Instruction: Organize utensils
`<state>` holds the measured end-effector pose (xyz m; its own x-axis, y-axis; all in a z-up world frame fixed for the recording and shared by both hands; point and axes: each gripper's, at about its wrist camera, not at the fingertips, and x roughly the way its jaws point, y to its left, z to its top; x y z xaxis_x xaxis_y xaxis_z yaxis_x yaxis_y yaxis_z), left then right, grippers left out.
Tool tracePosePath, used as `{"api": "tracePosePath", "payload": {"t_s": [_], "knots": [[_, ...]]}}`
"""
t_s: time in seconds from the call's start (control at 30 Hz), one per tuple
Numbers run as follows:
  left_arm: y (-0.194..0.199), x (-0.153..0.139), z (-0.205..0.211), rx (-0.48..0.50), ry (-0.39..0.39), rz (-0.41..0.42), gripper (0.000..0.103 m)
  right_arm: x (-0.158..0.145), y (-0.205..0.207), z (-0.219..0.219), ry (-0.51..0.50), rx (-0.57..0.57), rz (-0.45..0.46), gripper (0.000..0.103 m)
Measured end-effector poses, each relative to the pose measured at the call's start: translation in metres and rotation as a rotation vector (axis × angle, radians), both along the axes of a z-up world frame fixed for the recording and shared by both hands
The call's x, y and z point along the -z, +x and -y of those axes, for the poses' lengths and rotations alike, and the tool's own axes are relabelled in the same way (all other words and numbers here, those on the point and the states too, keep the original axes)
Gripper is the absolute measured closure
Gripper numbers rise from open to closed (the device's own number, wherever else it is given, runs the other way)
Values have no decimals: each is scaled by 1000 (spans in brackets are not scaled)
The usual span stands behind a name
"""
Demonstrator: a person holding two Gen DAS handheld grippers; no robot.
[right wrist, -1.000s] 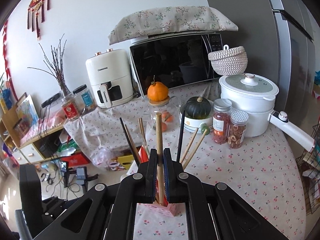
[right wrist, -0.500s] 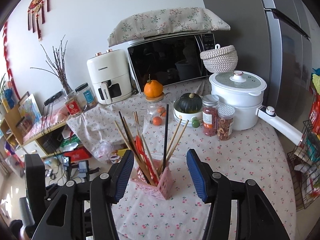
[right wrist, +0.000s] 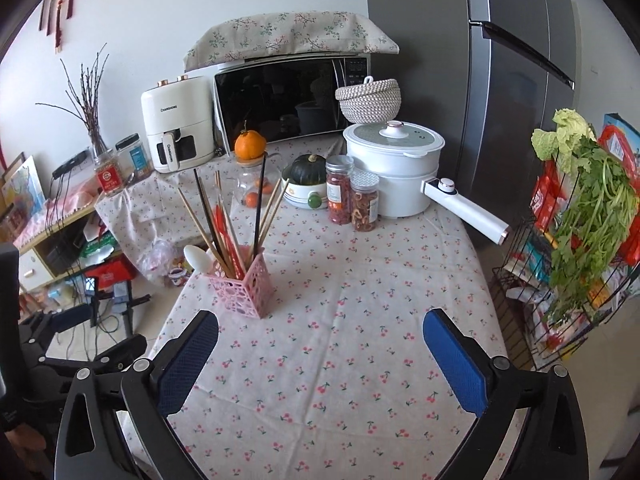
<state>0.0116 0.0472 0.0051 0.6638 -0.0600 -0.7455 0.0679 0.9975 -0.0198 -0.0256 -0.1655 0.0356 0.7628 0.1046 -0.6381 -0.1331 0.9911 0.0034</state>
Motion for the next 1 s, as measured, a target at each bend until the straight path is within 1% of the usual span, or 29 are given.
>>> {"api": "tracePosePath", "payload": {"t_s": [0.13,0.3,0.43,0.7,1.0], "knots": [[-15,-10,6,3,3,51,1,5,-22,7,-30,38,6,0],[-21,-13,12,-15,-5,80,1,11,-32,8,-60,54,27,0],[-20,-10,19,-15,2,85,1,15,-31,11,-83,73,29,0],[-22,-7,23,-14,-1,73,1,28,-23,16,-72,81,-9,0],[-23,-7,24,-14,3,77,1,30,-22,14,-66,77,-11,0]]}}
